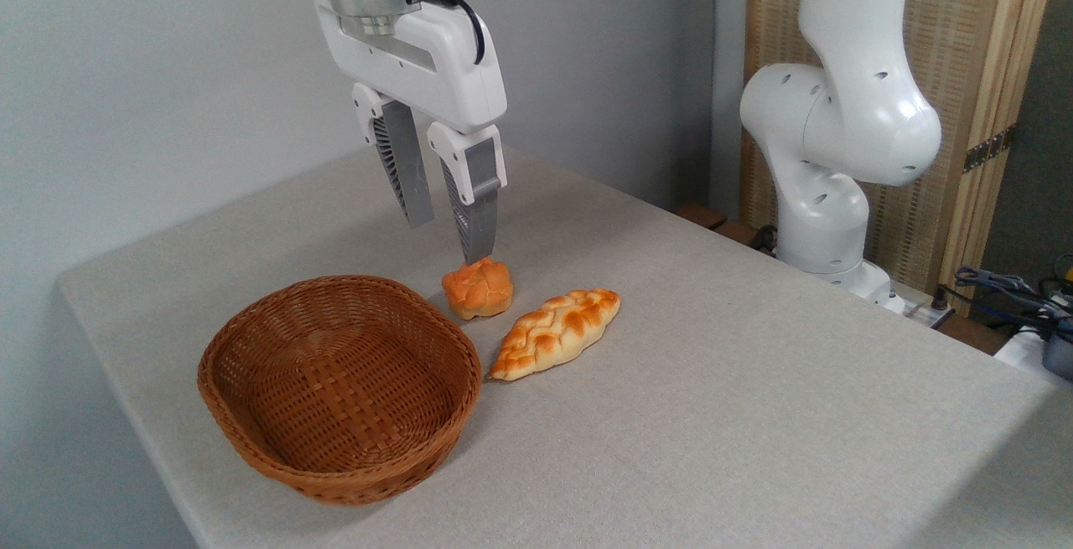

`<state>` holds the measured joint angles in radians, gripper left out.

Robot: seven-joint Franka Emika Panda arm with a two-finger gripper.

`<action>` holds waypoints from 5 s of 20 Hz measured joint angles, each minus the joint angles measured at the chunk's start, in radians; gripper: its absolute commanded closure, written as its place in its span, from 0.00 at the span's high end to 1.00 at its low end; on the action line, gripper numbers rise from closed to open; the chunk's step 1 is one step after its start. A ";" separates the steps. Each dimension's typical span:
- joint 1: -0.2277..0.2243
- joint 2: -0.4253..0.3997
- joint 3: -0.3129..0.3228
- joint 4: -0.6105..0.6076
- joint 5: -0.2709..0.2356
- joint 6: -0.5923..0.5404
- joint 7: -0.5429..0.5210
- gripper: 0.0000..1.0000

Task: Put bread into the basket
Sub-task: 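Lower the open gripper down onto the round orange bread roll, then close the gripper around the round bread roll, then lift the held roll and carry it over the wicker basket, then lower the roll into the basket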

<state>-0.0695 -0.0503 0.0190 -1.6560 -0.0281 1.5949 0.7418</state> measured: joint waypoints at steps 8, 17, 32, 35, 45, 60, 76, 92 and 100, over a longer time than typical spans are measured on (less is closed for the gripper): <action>0.000 0.000 0.000 -0.002 0.000 0.000 0.000 1.00; -0.005 0.000 -0.062 -0.038 0.000 0.000 0.058 1.00; -0.231 -0.108 -0.100 -0.444 0.000 0.220 0.059 1.00; -0.272 -0.113 -0.086 -0.492 0.000 0.289 0.059 1.00; -0.370 -0.138 -0.036 -0.626 0.015 0.463 0.062 0.82; -0.377 -0.133 -0.035 -0.630 0.091 0.470 0.062 0.08; -0.379 -0.111 0.127 -0.292 0.065 0.193 0.196 0.08; -0.421 0.152 0.132 -0.220 0.041 0.599 0.192 1.00; -0.421 0.172 0.132 -0.214 -0.111 0.602 0.192 1.00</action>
<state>-0.4907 0.1212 0.1509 -1.8696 -0.1386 2.1970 0.9339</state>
